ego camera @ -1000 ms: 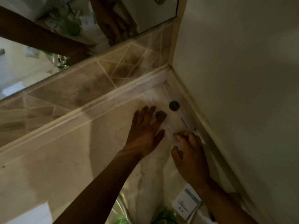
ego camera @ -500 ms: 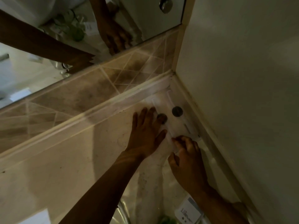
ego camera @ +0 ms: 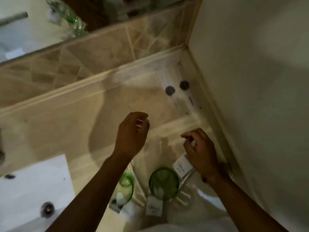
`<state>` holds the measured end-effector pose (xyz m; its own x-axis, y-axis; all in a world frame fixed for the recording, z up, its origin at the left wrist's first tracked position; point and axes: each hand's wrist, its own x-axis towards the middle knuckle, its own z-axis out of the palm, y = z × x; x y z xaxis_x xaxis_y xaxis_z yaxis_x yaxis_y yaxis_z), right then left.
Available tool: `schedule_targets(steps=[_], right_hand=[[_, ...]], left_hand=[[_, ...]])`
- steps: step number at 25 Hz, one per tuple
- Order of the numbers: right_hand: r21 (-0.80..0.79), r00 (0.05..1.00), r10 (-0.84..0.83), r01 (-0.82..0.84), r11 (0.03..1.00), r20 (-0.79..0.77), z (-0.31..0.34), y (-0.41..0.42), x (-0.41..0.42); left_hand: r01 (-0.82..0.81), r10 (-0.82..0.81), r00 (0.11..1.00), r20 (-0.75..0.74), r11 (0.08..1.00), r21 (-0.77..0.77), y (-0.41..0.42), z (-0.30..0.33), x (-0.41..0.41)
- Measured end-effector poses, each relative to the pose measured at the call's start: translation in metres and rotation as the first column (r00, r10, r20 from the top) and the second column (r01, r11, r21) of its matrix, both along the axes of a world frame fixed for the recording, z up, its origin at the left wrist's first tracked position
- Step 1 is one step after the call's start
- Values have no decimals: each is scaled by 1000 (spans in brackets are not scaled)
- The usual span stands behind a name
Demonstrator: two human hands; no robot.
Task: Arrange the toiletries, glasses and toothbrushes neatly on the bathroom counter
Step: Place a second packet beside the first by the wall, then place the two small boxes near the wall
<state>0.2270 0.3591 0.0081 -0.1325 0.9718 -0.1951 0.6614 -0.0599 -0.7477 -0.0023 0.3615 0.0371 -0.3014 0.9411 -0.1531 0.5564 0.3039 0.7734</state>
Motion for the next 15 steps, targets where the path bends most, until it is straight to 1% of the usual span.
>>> schedule_targets(steps=[2, 4, 6, 9, 11, 15], right_hand=[[9, 999, 41, -41, 999, -4, 10, -22, 8], [15, 997, 72, -71, 997, -15, 18, -45, 12], [-11, 997, 65, -65, 998, -33, 22, -66, 15], [-85, 999, 23, -26, 996, -39, 28, -95, 18], [-129, 999, 33, -35, 991, -25, 29, -114, 19], [-266, 986, 167, -155, 951, 20, 26, -152, 11]], left_hand=[[-90, 97, 987, 125, 994, -64, -43, 20, 1], [-165, 187, 942, 279, 981, -102, -87, 40, 7], [-195, 229, 899, 373, 973, -127, -128, 53, 19], [-185, 243, 865, 439, 968, -171, -182, 56, 38], [-198, 285, 831, 478, 954, -225, -213, 45, 43], [-265, 422, 752, 507, 897, -354, -258, 17, 41]])
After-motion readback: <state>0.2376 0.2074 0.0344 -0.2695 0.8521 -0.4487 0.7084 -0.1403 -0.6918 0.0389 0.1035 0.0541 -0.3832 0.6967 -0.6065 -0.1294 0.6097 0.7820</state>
